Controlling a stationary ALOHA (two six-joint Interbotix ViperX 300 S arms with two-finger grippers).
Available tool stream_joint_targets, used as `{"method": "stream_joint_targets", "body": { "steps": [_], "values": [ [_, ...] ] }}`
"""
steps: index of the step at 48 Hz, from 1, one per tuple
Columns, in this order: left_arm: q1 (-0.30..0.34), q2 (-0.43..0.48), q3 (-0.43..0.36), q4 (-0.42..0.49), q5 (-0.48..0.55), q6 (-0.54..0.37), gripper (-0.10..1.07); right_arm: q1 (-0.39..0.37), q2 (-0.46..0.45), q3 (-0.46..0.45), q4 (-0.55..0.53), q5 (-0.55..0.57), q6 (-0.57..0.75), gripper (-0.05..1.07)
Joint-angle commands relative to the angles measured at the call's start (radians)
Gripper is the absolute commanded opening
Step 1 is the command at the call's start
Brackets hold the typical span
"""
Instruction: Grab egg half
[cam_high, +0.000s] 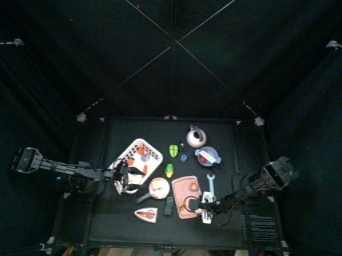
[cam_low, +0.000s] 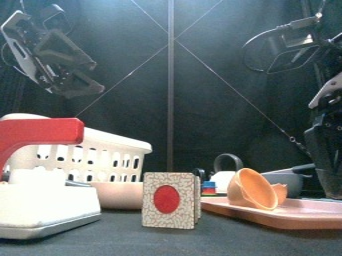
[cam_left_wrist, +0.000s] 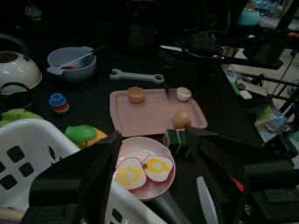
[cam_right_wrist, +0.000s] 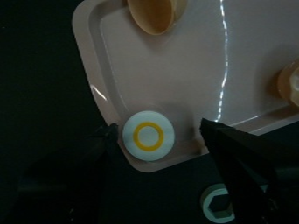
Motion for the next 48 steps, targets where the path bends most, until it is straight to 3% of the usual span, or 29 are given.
{"method": "stream_joint_targets", "body": {
  "steps": [1,48],
  "values": [
    [0.002,-0.002,-0.011,0.0,-0.006,0.002,0.94,-0.003,-0.014,-0.008,0.002,-0.003,0.0,1.03],
    [0.003,-0.002,-0.005,-0.002,-0.006,0.0,0.94,-0.003,-0.011,-0.005,0.012,0.003,0.002,1.03]
  ]
}}
